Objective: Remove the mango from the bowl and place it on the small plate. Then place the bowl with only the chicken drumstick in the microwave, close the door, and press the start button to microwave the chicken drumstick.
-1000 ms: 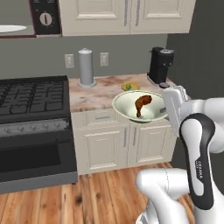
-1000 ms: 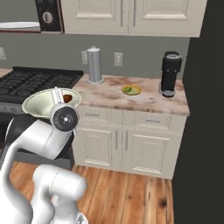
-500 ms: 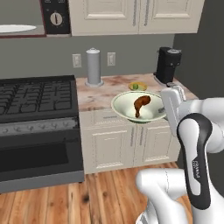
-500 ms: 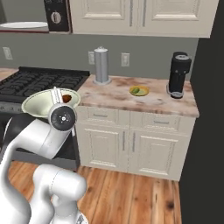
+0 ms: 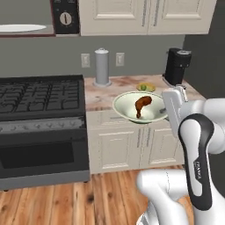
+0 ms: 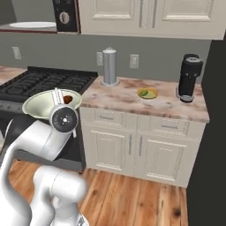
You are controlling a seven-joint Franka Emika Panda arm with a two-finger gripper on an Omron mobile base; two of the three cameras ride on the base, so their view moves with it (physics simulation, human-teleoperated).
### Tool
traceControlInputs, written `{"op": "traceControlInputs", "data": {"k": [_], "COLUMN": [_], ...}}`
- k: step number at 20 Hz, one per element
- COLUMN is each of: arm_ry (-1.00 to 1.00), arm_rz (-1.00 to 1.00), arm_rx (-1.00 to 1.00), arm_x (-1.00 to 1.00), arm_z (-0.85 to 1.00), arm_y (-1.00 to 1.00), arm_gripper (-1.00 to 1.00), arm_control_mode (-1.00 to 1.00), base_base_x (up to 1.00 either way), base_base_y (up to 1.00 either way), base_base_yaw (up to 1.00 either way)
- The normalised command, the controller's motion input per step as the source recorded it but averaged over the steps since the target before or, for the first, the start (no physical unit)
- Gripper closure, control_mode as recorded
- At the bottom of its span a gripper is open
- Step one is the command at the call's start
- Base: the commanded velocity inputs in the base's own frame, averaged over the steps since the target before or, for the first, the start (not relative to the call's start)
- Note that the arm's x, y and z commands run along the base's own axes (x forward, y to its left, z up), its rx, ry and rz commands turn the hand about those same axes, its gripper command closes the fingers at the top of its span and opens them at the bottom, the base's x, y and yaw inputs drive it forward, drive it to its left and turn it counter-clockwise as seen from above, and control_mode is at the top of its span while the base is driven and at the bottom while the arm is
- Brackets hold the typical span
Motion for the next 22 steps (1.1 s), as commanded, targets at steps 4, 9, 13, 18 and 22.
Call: {"op": "traceControlInputs", "data": {"k": [4,9,13,18,22], "arm_ry": [0.0,0.0,0.0,0.0,0.0], "arm_rz": [0.0,0.0,0.0,0.0,0.0], "arm_rx": [0.0,0.0,0.0,0.0,0.0], "arm_x": [0.0,0.0,0.0,0.0,0.0], "arm_z": [0.0,0.0,0.0,0.0,0.0], "arm_y": [0.0,0.0,0.0,0.0,0.0], "arm_gripper": [1.0,1.0,1.0,1.0,1.0], "arm_control_mode": [1.0,1.0,1.0,1.0,1.0], "base_base_x": [1.0,1.0,1.0,0.99,0.85], "base_base_y": [0.46,-0.13,0.23,0.84,1.0], "base_base_yaw": [0.26,0.29,0.28,0.07,0.0]}}
